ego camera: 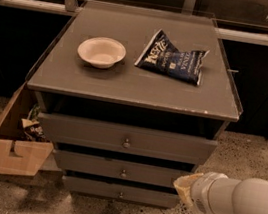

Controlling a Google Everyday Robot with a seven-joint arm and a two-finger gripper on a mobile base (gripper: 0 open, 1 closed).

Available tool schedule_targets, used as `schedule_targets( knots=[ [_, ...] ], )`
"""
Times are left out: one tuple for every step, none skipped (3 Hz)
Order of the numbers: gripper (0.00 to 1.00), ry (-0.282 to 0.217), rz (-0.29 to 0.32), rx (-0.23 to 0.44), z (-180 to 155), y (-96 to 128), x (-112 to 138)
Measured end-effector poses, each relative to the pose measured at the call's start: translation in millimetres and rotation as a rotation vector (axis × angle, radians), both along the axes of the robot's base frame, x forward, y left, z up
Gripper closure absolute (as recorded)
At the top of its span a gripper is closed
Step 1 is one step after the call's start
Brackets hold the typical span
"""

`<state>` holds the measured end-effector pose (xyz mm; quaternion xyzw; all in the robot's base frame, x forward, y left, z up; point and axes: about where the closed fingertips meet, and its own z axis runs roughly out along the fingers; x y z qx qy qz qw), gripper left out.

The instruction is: Open middle drawer

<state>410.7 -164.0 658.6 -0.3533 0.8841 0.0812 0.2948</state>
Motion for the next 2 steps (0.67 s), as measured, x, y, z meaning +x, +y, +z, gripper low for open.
schedule_targets(
  knots=[
    [1.00,-0.011,-0.052,0.000,-35,3,2],
    [1.00,-0.023,-0.053,0.009,-66,11,10]
  ],
)
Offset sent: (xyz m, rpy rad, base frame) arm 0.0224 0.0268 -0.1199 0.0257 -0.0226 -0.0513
